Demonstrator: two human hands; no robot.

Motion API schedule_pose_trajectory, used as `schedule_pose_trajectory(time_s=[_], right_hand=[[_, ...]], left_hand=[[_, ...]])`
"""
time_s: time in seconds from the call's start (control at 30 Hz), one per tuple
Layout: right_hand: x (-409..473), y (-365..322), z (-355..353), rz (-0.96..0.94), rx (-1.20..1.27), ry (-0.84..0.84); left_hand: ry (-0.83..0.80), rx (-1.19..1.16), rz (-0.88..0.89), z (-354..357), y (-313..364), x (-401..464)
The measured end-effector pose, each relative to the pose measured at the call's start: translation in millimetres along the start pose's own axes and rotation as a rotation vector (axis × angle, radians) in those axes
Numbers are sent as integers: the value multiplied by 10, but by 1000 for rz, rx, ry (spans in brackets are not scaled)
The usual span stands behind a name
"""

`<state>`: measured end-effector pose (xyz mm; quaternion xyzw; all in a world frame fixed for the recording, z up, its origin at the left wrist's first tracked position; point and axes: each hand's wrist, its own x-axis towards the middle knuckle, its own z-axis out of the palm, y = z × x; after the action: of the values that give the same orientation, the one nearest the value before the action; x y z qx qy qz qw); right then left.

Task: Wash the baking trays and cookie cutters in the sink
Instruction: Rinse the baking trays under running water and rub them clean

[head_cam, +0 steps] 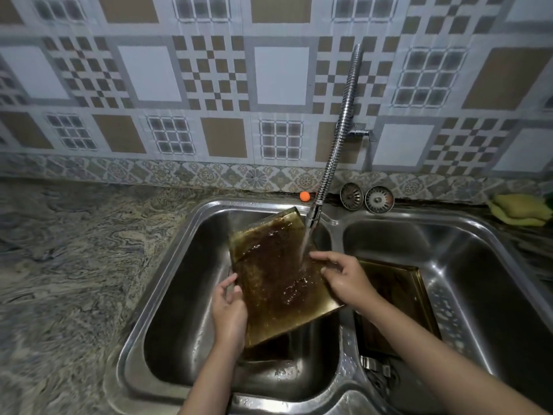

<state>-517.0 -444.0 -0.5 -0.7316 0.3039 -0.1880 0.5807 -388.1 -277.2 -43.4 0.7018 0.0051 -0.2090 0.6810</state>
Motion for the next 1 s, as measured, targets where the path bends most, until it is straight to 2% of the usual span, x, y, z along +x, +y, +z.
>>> schedule_pose_trajectory(time_s=[0.07, 0.17, 0.23, 0.27, 0.33, 0.4, 0.53, 0.63, 0.77, 0.83, 0.9, 1.0], right_hand=[[0, -81, 3, -17, 128, 54], [-17, -161, 77, -132, -33, 93], [-61, -180, 164, -201, -157, 73], [-85, -183, 205, -227, -202, 56], [-151, -203, 270, -304, -273, 11], [-206, -226, 317, -420, -320, -41], [-241, -327, 299, -486, -250, -190], [-231, -387, 246, -475, -130, -279], [-160, -373, 129, -514, -170, -38], [-105, -362, 9, -518, -240, 84], [-60, -354, -90, -486, -401, 120], [-46, -317, -79, -416, -685, -12]], left_hand=[[-80, 78, -27, 67, 15, -19], [-189, 125, 133, 190, 172, -53], [-339, 93, 229, 286, 338, -90], [-428, 43, 215, 330, 422, -117], [-600, -79, 70, 393, 606, -190], [-670, -182, -54, 418, 743, -224], [-518, -303, -53, 371, 828, -201], [-420, -364, 48, 330, 794, -216], [-351, -428, 50, 264, 744, -210], [-319, -485, -3, 224, 729, -171], [-310, -537, -57, 230, 685, -165], [-317, -588, -165, 355, 565, -226]])
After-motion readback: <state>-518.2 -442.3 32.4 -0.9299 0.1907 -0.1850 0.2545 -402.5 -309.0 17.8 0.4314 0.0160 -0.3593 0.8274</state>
